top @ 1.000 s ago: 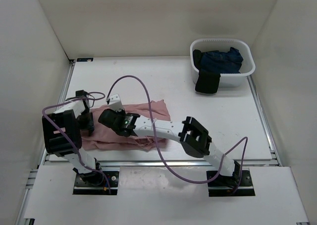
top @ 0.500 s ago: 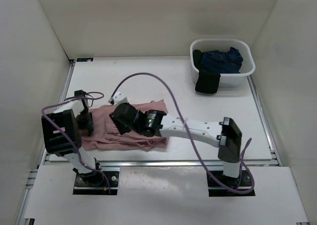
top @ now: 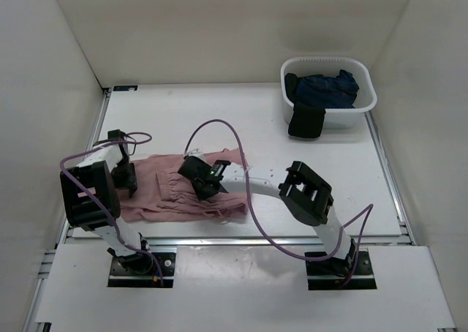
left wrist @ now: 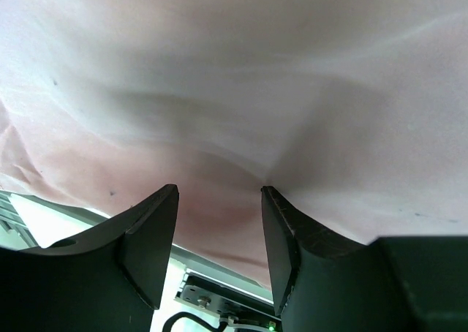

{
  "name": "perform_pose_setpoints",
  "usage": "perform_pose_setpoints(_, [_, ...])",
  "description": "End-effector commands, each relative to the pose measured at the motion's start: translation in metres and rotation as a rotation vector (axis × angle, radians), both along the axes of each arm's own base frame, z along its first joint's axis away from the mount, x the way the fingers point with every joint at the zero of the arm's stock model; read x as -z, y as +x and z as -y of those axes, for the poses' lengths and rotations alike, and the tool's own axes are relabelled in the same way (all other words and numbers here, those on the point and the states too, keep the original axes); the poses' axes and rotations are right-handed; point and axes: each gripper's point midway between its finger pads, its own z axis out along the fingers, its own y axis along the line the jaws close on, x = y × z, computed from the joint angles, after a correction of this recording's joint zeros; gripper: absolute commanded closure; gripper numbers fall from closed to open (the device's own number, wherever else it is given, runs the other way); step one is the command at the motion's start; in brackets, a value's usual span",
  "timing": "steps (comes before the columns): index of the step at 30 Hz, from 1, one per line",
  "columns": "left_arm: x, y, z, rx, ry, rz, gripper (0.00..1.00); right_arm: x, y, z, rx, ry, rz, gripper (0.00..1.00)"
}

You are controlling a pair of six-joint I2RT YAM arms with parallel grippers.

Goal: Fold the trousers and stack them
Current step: Fold the trousers

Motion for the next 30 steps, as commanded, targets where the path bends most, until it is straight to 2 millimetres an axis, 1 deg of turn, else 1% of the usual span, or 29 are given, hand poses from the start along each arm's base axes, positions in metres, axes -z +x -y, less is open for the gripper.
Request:
perform_pose_setpoints(1, [-0.011,0.006,-0.005,-0.011,0.019,0.042,0.39,-0.012,-0.001,0.009,0.025,0.031,-0.058,1.0])
perform_pose_setpoints(2, [-0.011,0.006,-0.005,-0.011,0.019,0.042,0.39,-0.023,0.0,0.008,0.015,0.05,-0.044,1.0])
perform_pose_setpoints(3, [-0.009,0.003,-0.004,-0.011,0.017,0.033,0.39,-0.024,-0.002,0.013,0.002,0.028,-0.046,1.0])
perform_pose_setpoints(4, [-0.009,0.003,-0.004,-0.011,0.017,0.033,0.39,-0.034,-0.004,0.015,-0.012,0.038,-0.049,1.0])
perform_pose_setpoints(6, [-0.009,0.003,-0.004,-0.011,0.017,0.033,0.39,-0.049,-0.015,0.016,-0.059,0.038,-0.034,1.0])
perform_pose_setpoints(7, [-0.009,0.003,-0.004,-0.011,0.017,0.033,0.39,-0.072,-0.013,0.021,-0.05,0.063,-0.003,0.99])
perform_pose_setpoints(8, [-0.008,0.003,-0.002,-0.01,0.008,0.035,0.39,-0.089,-0.014,0.02,-0.059,0.087,0.03,0.87])
perform_pose_setpoints(9, [-0.011,0.004,-0.003,-0.01,0.011,0.045,0.39,-0.096,-0.012,0.029,-0.044,0.085,0.057,0.75])
perform_pose_setpoints(10, [-0.011,0.004,-0.003,-0.01,0.011,0.045,0.39,-0.126,-0.011,0.038,-0.015,0.136,0.096,0.59])
perform_pose_setpoints(11, [-0.011,0.004,-0.003,-0.01,0.011,0.045,0.39,-0.138,-0.005,0.047,0.022,0.154,0.127,0.32])
perform_pose_setpoints(12, [-0.013,0.005,-0.003,-0.01,0.013,0.054,0.39,-0.142,0.003,0.063,0.087,0.163,0.136,0.24])
perform_pose_setpoints(13, [-0.013,0.005,-0.003,-0.01,0.013,0.054,0.39,-0.163,0.009,0.076,0.136,0.215,0.156,0.2])
perform_pose_setpoints(14, [-0.013,0.005,-0.003,-0.01,0.013,0.054,0.38,-0.165,0.027,0.094,0.215,0.234,0.143,0.14])
perform_pose_setpoints(15, [-0.013,0.005,-0.003,-0.01,0.013,0.054,0.38,-0.157,0.028,0.111,0.294,0.256,0.093,0.14])
perform_pose_setpoints(16, [-0.013,0.005,-0.003,-0.01,0.013,0.054,0.38,-0.15,0.033,0.121,0.338,0.271,0.049,0.12])
perform_pose_setpoints(17, [-0.013,0.005,-0.003,-0.01,0.013,0.054,0.38,-0.14,0.05,0.139,0.412,0.288,0.009,0.1])
perform_pose_setpoints(18, [-0.013,0.005,-0.003,-0.01,0.013,0.054,0.38,-0.114,0.045,0.149,0.447,0.279,-0.068,0.09])
perform_pose_setpoints(19, [-0.013,0.005,-0.003,-0.01,0.013,0.054,0.38,-0.107,0.037,0.145,0.43,0.324,-0.165,0.09])
perform_pose_setpoints(20, [-0.013,0.003,-0.002,-0.01,0.011,0.045,0.38,-0.106,0.049,0.145,0.452,0.382,-0.179,0.06])
perform_pose_setpoints(21, [-0.013,0.003,-0.002,-0.01,0.011,0.045,0.38,-0.099,0.049,0.143,0.454,0.401,-0.208,0.06])
perform_pose_setpoints(22, [-0.013,0.003,-0.002,-0.01,0.011,0.045,0.38,-0.085,0.043,0.141,0.449,0.401,-0.244,0.04])
perform_pose_setpoints(23, [-0.013,0.003,-0.002,-0.01,0.011,0.045,0.38,-0.09,0.047,0.131,0.429,0.474,-0.262,0.04])
perform_pose_setpoints(24, [-0.013,0.003,-0.002,-0.01,0.011,0.045,0.38,-0.081,0.045,0.127,0.415,0.477,-0.287,0.03])
perform_pose_setpoints(25, [-0.013,0.003,-0.002,-0.01,0.011,0.045,0.38,-0.078,0.044,0.123,0.415,0.491,-0.304,0.03])
perform_pose_setpoints(26, [-0.013,0.003,-0.002,-0.01,0.011,0.045,0.38,-0.07,0.044,0.121,0.42,0.495,-0.319,0.02])
perform_pose_setpoints(27, [-0.011,0.0,-0.002,-0.01,0.008,0.036,0.38,-0.068,0.045,0.119,0.42,0.495,-0.319,0.02])
perform_pose_setpoints(28, [-0.011,0.0,-0.002,-0.01,0.008,0.036,0.38,-0.054,0.039,0.124,0.458,0.473,-0.356,0.02])
perform_pose_setpoints(30, [-0.013,0.0,-0.002,-0.01,0.011,0.045,0.38,-0.039,0.038,0.129,0.505,0.459,-0.386,0.02])
